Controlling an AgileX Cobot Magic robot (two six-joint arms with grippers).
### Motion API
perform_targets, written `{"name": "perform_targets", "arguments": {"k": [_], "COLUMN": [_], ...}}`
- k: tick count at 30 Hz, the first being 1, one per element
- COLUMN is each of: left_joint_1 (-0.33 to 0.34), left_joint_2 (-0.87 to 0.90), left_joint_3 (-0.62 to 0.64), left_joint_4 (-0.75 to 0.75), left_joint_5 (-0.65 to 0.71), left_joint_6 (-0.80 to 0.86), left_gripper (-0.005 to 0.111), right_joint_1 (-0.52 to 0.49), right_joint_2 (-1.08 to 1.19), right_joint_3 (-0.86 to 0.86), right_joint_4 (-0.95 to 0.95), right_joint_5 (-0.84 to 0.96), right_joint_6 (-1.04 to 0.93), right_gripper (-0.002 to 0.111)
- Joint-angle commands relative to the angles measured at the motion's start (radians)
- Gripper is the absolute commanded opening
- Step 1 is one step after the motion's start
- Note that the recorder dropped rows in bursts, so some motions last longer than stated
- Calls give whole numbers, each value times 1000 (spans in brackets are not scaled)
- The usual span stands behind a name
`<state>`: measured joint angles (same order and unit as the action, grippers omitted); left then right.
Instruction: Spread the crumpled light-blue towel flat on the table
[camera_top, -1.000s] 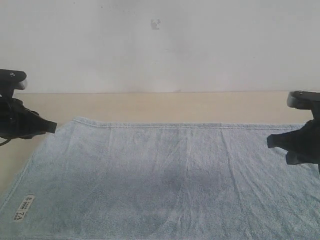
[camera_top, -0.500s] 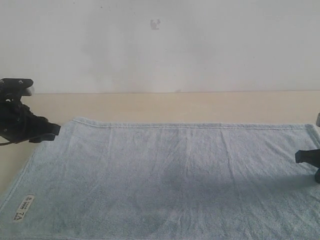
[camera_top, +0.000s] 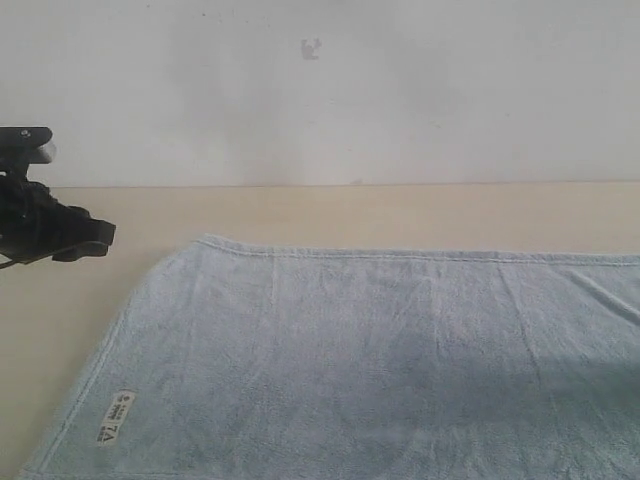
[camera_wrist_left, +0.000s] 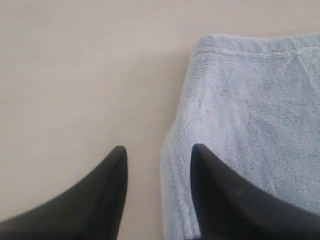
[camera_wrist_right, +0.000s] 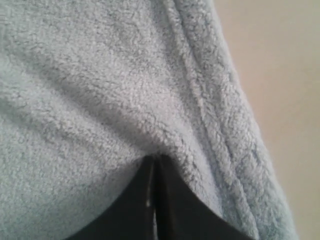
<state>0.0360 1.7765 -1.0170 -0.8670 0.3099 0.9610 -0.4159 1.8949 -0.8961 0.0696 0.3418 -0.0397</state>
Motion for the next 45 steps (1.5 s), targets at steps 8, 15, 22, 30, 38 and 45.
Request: {"name": "perform_targets", "arguments": {"k": [8,15,22,30,38,45], "left_joint_1": [2,2,0,0,0,0], "left_joint_2": [-8,5,104,168,152,69], "left_joint_3": [-7,-7,-9,-64,-105,-100], "left_joint_4": [-35,-124,-225,-227,-225,-208], "left_joint_5": [6,26,46,117,285,283], "left_joint_6": [-2,-2,151,162,151,101], "left_gripper": [40,40,40,40,18,4], "right_joint_1": [124,163,145,125,125,125], "right_joint_2": [-14,-148,-83,32,-34,-34], "right_joint_3": [15,15,15,-83,-83,-81], "right_joint_4": [106,100,90,90,92,92], "right_joint_5": [-44,-176,-271,-146,-143,-191], "right_joint_6": [-107,-86,-131,-152,-109,-109], "right_gripper": [0,0,0,0,0,0]}}
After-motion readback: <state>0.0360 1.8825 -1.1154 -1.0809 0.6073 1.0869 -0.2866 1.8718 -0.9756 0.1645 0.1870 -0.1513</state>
